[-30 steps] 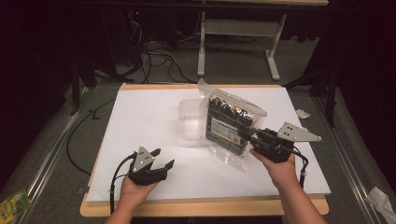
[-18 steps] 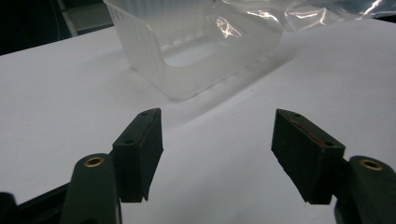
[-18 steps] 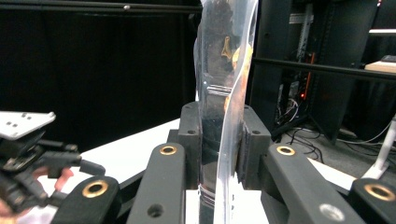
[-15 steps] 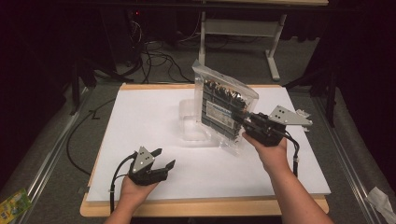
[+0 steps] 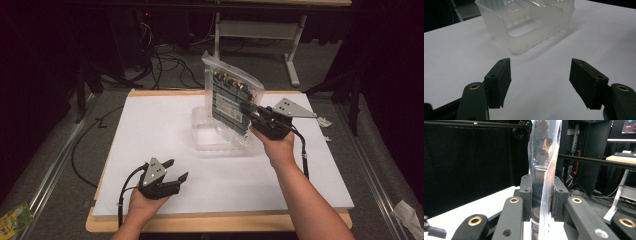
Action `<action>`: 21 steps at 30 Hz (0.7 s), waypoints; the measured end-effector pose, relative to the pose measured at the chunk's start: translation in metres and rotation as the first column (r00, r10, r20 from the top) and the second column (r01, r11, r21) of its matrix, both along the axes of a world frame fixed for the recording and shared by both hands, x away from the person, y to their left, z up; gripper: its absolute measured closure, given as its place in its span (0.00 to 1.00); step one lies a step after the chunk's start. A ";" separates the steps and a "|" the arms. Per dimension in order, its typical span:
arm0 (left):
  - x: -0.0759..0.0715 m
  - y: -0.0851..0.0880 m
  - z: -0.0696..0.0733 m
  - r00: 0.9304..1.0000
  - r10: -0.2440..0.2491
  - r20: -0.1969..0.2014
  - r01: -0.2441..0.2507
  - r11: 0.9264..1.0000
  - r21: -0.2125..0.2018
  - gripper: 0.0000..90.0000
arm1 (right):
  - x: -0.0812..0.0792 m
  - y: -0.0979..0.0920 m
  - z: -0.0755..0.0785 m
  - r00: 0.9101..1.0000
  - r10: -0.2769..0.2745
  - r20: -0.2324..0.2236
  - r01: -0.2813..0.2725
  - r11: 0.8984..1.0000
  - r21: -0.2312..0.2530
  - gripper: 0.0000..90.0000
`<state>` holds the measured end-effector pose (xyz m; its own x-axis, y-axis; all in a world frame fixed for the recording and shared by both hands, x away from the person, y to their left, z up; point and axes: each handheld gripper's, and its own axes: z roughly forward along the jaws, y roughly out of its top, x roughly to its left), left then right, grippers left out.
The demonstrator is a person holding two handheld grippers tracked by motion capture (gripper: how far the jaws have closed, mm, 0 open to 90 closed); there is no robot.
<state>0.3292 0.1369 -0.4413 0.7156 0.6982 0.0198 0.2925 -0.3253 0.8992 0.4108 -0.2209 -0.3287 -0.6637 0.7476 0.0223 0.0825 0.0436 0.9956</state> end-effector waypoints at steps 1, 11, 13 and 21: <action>0.000 0.000 0.000 1.000 0.000 0.001 0.000 1.000 -0.002 0.38 | 0.003 0.001 -0.001 1.000 -0.004 -0.002 0.004 1.000 -0.005 0.85; 0.001 0.002 0.002 1.000 -0.008 -0.002 0.008 1.000 -0.014 0.38 | 0.032 0.017 -0.009 1.000 -0.010 -0.007 0.010 1.000 -0.026 0.85; 0.001 0.003 0.002 1.000 -0.009 -0.002 0.009 1.000 -0.017 0.38 | 0.036 0.020 -0.011 1.000 -0.011 -0.014 0.010 1.000 -0.026 0.85; 0.003 0.005 0.003 1.000 -0.003 -0.003 0.003 0.999 -0.035 0.38 | 0.051 0.026 -0.020 0.999 -0.011 -0.042 0.009 0.999 -0.047 0.85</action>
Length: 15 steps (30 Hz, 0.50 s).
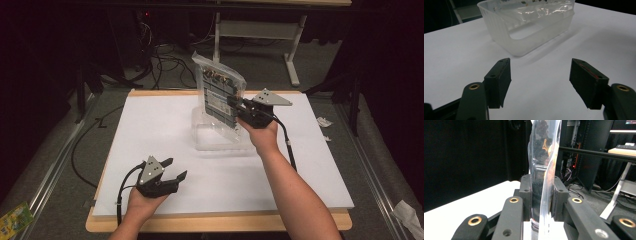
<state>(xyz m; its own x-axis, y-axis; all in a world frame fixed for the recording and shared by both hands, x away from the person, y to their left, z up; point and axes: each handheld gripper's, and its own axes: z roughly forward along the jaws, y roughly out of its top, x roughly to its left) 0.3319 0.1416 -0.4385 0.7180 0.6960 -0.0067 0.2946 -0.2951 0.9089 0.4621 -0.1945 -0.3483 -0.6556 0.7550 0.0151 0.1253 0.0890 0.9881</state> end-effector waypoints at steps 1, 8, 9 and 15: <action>0.000 0.000 0.000 1.000 0.000 -0.001 0.000 1.000 0.001 0.38 | 0.002 0.001 -0.002 1.000 0.002 -0.002 -0.002 1.000 0.003 0.85; 0.001 0.001 0.000 1.000 0.000 -0.002 0.000 1.000 0.002 0.38 | 0.012 0.007 -0.013 1.000 0.014 -0.014 -0.014 1.000 -0.020 0.85; 0.001 0.001 0.000 1.000 -0.001 -0.002 0.001 1.000 0.002 0.38 | 0.014 0.008 -0.015 1.000 0.012 -0.016 -0.013 0.999 -0.030 0.85; 0.001 0.001 0.000 1.000 -0.005 -0.002 0.005 1.000 0.000 0.38 | 0.018 0.014 -0.026 1.000 0.009 -0.022 -0.010 0.999 -0.045 0.85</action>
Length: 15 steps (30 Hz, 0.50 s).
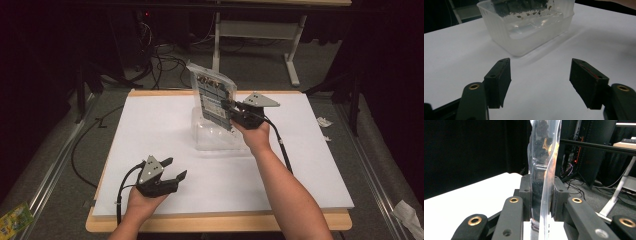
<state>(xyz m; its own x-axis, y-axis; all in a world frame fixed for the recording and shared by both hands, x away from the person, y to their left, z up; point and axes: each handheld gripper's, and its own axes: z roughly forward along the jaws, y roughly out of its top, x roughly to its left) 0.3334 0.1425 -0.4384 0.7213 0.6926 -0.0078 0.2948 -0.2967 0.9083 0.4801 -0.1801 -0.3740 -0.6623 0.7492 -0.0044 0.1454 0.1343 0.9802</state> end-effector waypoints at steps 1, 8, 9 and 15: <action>0.000 0.000 0.000 1.000 -0.001 -0.001 0.001 1.000 0.000 0.38 | 0.000 0.001 -0.001 1.000 0.000 0.004 0.000 1.000 -0.001 0.85; 0.000 0.000 0.001 1.000 -0.004 -0.001 0.004 1.000 -0.004 0.38 | 0.003 0.002 -0.008 1.000 0.007 -0.005 -0.007 1.000 -0.020 0.85; 0.000 0.000 0.001 1.000 -0.005 -0.002 0.005 1.000 -0.004 0.38 | 0.003 0.002 -0.009 1.000 0.008 -0.004 -0.008 1.000 -0.017 0.85; 0.000 0.000 0.001 1.000 -0.008 -0.005 0.008 1.000 -0.006 0.38 | 0.003 -0.003 -0.017 1.000 0.010 -0.026 -0.010 1.000 0.001 0.84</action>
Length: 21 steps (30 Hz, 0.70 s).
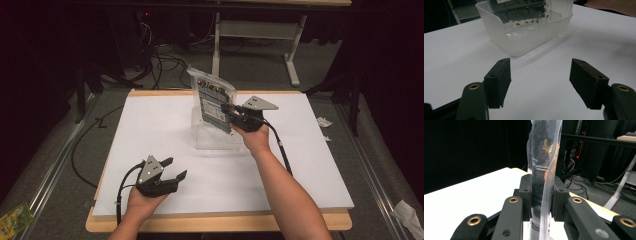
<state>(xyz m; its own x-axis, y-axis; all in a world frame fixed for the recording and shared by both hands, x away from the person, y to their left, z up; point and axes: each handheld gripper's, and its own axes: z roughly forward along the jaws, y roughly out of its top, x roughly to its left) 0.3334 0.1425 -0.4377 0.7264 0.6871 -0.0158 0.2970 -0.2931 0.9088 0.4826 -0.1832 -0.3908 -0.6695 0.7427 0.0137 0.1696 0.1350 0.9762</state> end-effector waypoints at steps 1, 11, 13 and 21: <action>0.000 0.000 0.000 1.000 -0.003 -0.002 0.003 1.000 0.001 0.38 | -0.001 -0.002 -0.002 1.000 -0.002 -0.009 0.002 1.000 0.005 0.84; 0.001 -0.004 -0.002 1.000 -0.011 -0.007 0.011 1.000 0.006 0.38 | -0.005 -0.022 -0.023 0.996 -0.025 -0.091 0.029 0.999 0.042 0.84; 0.002 -0.005 -0.002 1.000 -0.012 -0.007 0.012 1.000 0.006 0.38 | -0.006 -0.026 -0.028 0.993 -0.028 -0.111 0.033 0.998 0.049 0.84; 0.002 -0.006 -0.003 1.000 -0.017 -0.011 0.017 1.000 0.009 0.38 | -0.008 -0.026 -0.029 0.993 -0.033 -0.115 0.039 0.998 0.055 0.84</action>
<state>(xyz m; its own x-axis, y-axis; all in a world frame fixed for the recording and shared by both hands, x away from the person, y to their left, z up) 0.3353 0.1363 -0.4405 0.7378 0.6748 -0.0181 0.3020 -0.3060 0.9029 0.4747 -0.2094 -0.4202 -0.6340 0.7620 0.1318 0.2840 0.0710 0.9562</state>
